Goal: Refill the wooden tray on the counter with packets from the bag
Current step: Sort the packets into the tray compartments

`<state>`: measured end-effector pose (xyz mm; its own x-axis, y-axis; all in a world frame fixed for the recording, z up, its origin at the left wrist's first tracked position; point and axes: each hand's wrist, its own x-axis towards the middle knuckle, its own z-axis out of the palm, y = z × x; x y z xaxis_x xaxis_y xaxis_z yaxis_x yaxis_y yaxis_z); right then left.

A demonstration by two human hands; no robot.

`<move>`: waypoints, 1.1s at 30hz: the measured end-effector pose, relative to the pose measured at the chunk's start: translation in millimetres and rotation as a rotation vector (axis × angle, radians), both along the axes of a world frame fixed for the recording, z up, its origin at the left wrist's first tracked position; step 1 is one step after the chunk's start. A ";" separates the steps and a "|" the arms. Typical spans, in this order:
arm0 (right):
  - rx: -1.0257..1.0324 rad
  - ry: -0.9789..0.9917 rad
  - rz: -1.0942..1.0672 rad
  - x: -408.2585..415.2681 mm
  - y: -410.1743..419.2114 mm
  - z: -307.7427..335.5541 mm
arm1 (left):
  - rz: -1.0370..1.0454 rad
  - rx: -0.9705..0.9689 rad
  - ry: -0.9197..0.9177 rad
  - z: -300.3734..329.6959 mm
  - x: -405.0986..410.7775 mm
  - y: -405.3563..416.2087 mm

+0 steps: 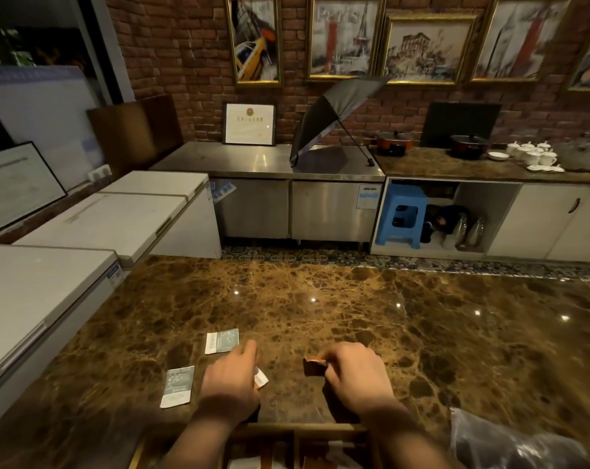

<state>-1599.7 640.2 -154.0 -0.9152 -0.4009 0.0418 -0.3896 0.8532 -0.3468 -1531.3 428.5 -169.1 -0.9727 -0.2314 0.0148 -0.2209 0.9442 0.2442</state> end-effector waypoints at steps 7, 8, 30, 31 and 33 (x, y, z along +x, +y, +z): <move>-0.085 0.036 -0.063 24.5 11.8 27.2 | -0.060 0.162 0.137 34.2 21.9 2.0; -0.102 0.038 -0.061 30.0 13.4 28.9 | -0.076 0.175 0.145 41.7 25.8 5.5; 0.126 0.022 0.066 159.2 32.3 30.4 | -0.364 0.000 -0.004 55.4 124.1 36.7; 0.150 -0.005 0.074 160.8 33.7 29.0 | -0.389 -0.001 -0.007 53.5 126.0 36.9; 0.157 -0.024 0.079 162.6 36.0 28.5 | -0.439 -0.015 -0.021 48.4 127.6 35.5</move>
<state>-1437.1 676.2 -125.4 -0.8805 -0.4715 -0.0489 -0.4507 0.8647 -0.2216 -1403.6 463.9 -120.7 -0.9790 0.2036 -0.0063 0.1968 0.9532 0.2294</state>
